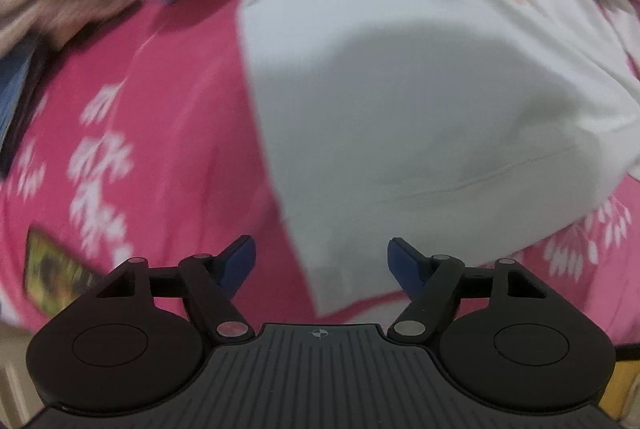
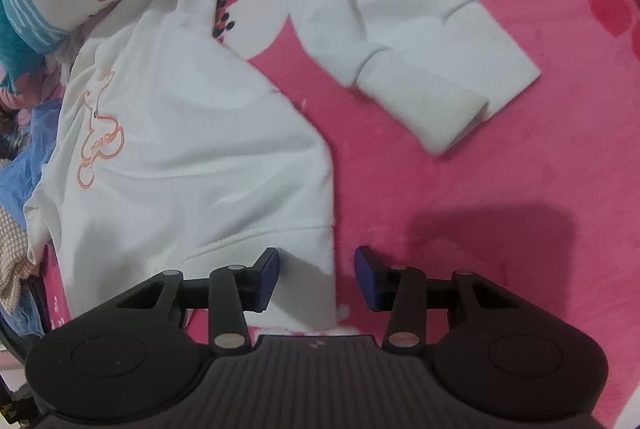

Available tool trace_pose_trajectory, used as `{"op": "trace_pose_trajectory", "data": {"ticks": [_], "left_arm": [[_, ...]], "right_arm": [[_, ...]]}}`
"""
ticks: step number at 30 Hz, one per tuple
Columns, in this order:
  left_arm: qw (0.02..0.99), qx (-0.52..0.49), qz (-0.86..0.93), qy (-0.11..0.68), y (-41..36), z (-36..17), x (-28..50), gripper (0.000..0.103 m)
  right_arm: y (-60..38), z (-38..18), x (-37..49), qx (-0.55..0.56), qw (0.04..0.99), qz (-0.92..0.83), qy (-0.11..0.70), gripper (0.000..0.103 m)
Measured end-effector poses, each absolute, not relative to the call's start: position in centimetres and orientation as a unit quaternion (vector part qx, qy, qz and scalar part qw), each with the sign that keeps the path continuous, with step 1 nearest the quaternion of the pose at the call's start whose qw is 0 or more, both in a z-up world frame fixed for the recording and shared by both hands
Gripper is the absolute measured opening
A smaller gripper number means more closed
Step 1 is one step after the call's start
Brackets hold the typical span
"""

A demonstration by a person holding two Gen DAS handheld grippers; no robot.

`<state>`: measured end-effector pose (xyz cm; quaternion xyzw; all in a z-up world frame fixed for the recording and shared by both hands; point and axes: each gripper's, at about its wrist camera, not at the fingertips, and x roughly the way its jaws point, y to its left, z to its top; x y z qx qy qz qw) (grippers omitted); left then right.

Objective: Fold clothes

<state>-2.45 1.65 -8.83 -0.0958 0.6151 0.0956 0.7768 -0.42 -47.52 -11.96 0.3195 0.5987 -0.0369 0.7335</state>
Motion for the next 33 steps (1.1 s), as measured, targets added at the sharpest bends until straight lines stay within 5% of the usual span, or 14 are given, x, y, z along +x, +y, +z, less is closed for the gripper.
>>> {"op": "trace_pose_trajectory", "data": {"ticks": [1,3,23,26,28,30,33], "left_arm": [[0.772,-0.115,0.112,0.616,1.9,-9.0,-2.7,0.07],[0.764,-0.136,0.129,0.617,2.7,-9.1,-3.2,0.069],[0.73,-0.227,0.137,0.63,4.5,-11.7,-3.4,0.07],[0.739,-0.196,0.128,0.632,3.5,-11.3,-3.0,0.06],[0.746,-0.176,0.118,0.631,2.8,-10.9,-2.7,0.047],[0.756,-0.15,0.103,0.628,1.7,-10.4,-2.5,0.021],[0.765,-0.115,0.09,0.627,0.4,-9.8,-2.3,0.008]], "right_arm": [[-47.3,-11.9,-0.4,0.311,0.736,-0.035,0.601,0.041],[-46.8,-11.6,-0.4,0.287,0.741,-0.031,0.607,0.006],[-48.2,-12.0,-1.3,0.318,0.723,-0.041,0.612,0.007],[-48.3,-12.4,-1.6,0.334,0.721,-0.046,0.606,0.007],[-48.1,-12.4,-1.8,0.332,0.726,-0.045,0.601,0.007],[-47.6,-12.0,-1.9,0.312,0.736,-0.042,0.6,0.006],[-46.9,-11.1,-2.0,0.282,0.745,-0.041,0.603,0.003]]}}
